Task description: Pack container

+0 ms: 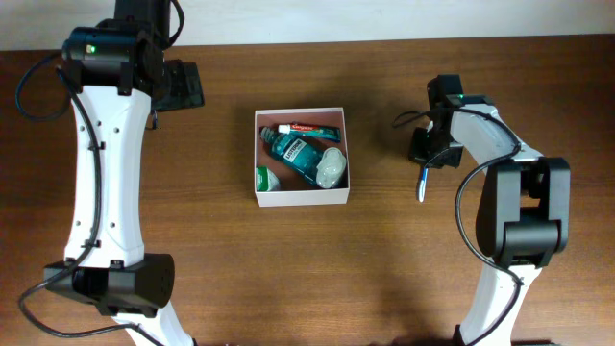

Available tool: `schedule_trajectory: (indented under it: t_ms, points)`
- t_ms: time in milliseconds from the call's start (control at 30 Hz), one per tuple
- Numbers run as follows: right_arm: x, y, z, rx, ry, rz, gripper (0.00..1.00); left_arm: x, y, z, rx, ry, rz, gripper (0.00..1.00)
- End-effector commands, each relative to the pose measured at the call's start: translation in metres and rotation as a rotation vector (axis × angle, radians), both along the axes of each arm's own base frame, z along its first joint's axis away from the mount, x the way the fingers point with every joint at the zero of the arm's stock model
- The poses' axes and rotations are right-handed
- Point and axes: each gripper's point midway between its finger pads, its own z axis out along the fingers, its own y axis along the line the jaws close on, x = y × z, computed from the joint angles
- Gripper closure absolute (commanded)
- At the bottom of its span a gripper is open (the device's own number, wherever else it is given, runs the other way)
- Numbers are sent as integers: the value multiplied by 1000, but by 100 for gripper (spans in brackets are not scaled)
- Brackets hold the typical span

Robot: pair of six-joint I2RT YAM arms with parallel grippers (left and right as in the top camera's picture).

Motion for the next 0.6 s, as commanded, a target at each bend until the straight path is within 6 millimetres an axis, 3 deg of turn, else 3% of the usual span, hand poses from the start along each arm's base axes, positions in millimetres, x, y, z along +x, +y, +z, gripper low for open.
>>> schedule_trajectory:
  t_ms: [0, 100, 267, 333, 467, 567]
  points:
    - [12, 14, 41, -21, -90, 97, 96, 0, 3, 7, 11, -20, 0, 0]
    - [21, 43, 88, 3, -200, 189, 96, 0, 3, 7, 10, -20, 0, 0]
    - [27, 117, 177, -18, -438, 555, 96, 0, 3, 7, 11, -20, 0, 0]
    - [25, 146, 199, -50, -516, 733, 96, 0, 3, 7, 11, -20, 0, 0]
    - [21, 201, 214, -140, -626, 1100, 96, 0, 3, 7, 11, -20, 0, 0]
    - [24, 222, 208, -186, -655, 1251, 96, 0, 3, 7, 11, -20, 0, 0]
